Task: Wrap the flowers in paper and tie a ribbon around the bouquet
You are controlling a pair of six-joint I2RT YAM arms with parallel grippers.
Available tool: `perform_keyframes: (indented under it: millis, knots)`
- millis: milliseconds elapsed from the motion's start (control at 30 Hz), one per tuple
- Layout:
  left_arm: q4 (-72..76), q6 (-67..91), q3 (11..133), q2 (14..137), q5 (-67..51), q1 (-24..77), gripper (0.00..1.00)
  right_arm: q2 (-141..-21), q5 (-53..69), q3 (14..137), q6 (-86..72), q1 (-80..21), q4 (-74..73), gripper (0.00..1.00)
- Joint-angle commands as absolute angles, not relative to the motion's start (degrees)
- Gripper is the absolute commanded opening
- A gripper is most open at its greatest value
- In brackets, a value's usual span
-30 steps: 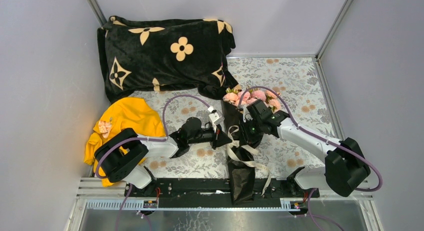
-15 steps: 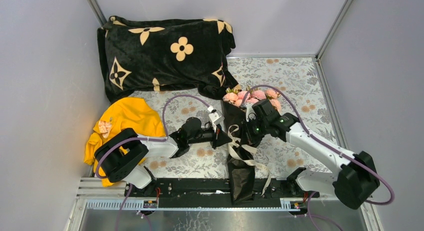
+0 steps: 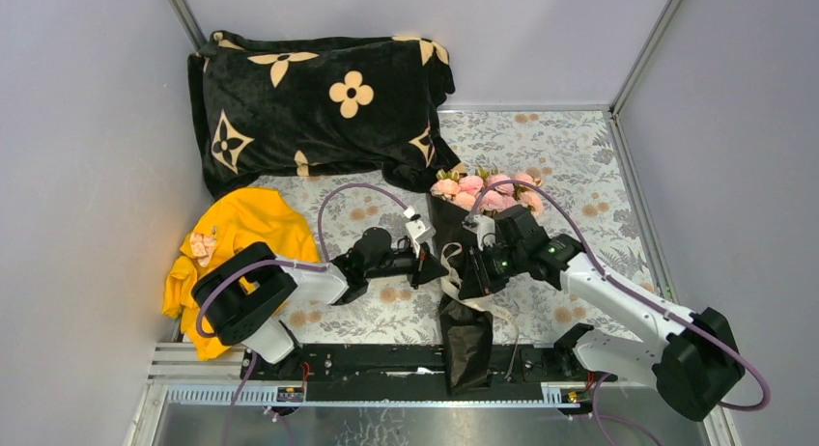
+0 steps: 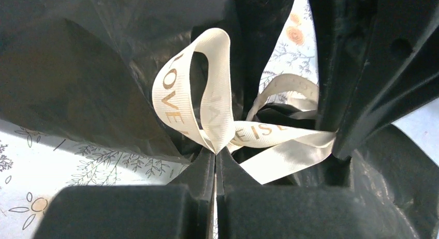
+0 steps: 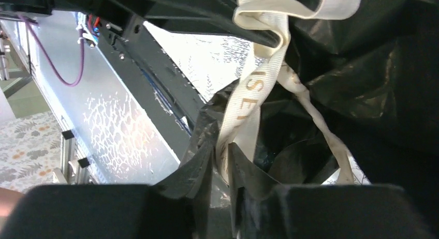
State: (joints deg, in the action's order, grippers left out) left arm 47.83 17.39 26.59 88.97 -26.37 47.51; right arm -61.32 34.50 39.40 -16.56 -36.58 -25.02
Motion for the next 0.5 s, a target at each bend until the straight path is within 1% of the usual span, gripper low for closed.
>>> perform_keyframes:
  millis: [0,67,167,333,367,400,433,467]
  knots:
    - [52.67,14.4,26.01,91.09,-25.44,47.15,0.0,-66.5,33.28,40.83,-14.86,-36.38,-28.46,0.36]
    - [52.55,13.76,26.18,91.45,-25.58,47.14,0.0,-67.42,30.38,43.3,-13.99,-36.33,-30.63,0.47]
    - [52.62,12.96,26.28,91.47,-25.3,47.17,0.0,-66.62,25.06,48.21,-13.14,-36.3,-35.05,0.57]
    - [52.97,13.26,25.88,91.07,-25.4,47.15,0.0,-65.84,19.07,55.17,-13.03,-36.07,-42.18,0.65]
    - [52.87,13.27,25.77,90.98,-25.34,47.14,0.0,-65.87,17.79,56.18,-13.14,-35.76,-43.41,0.68]
    - [52.83,13.27,25.71,90.78,-25.25,47.12,0.0,-65.96,16.38,57.12,-13.21,-35.36,-44.47,0.73]
    - [52.82,13.19,25.67,90.67,-25.18,47.11,0.0,-66.09,14.76,57.95,-13.42,-34.81,-45.57,0.76]
    - [52.84,13.18,25.66,90.58,-25.11,47.15,0.0,-66.16,13.25,58.62,-13.66,-34.27,-46.18,0.76]
